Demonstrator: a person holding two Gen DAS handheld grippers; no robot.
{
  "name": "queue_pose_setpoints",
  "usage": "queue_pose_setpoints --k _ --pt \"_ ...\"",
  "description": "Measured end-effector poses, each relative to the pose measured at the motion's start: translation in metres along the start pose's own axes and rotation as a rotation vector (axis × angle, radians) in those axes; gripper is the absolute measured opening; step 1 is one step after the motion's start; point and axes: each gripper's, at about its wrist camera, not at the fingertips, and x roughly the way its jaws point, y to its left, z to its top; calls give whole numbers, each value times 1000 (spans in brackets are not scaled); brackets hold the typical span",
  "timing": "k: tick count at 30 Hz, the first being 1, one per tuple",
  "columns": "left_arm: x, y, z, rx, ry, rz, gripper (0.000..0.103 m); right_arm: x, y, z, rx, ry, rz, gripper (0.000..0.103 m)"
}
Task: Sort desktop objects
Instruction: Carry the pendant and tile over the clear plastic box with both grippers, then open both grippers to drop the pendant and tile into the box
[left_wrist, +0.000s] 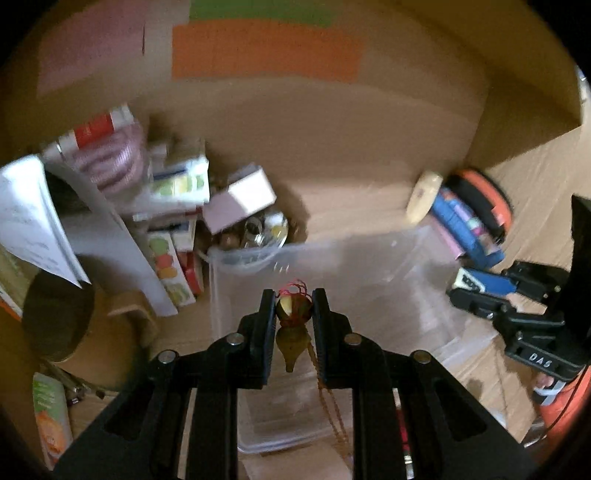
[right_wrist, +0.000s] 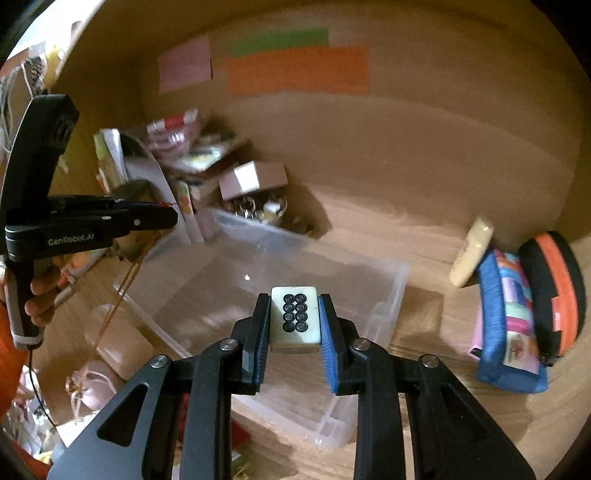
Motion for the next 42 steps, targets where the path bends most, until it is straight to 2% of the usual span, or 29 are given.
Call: queue_pose_setpoints --k 4,13,17,26,32,37,39,41,42 --pt "20 2 -5 26 68 20 18 23 1 -1 -21 66 8 22" --pt "48 -10 -9 69 145 4 18 54 2 3 -43 159 47 22" --pt "56 -14 -15 89 189 9 18 59 6 4 -64 177 48 22" --pt "61 -20 -21 154 215 70 19 69 11 1 -76 204 51 22" --pt "62 -14 -18 127 233 23 37 66 11 1 -81 216 32 23" --pt "48 -12 -14 104 200 27 40 55 9 1 -64 189 28 33" --pt "36 -10 -12 99 167 43 53 46 8 1 -57 167 18 39" --pt "20 -8 -10 91 121 56 61 35 7 2 -49 138 14 42" --pt "15 -6 -9 89 107 57 62 30 7 3 -46 126 13 44"
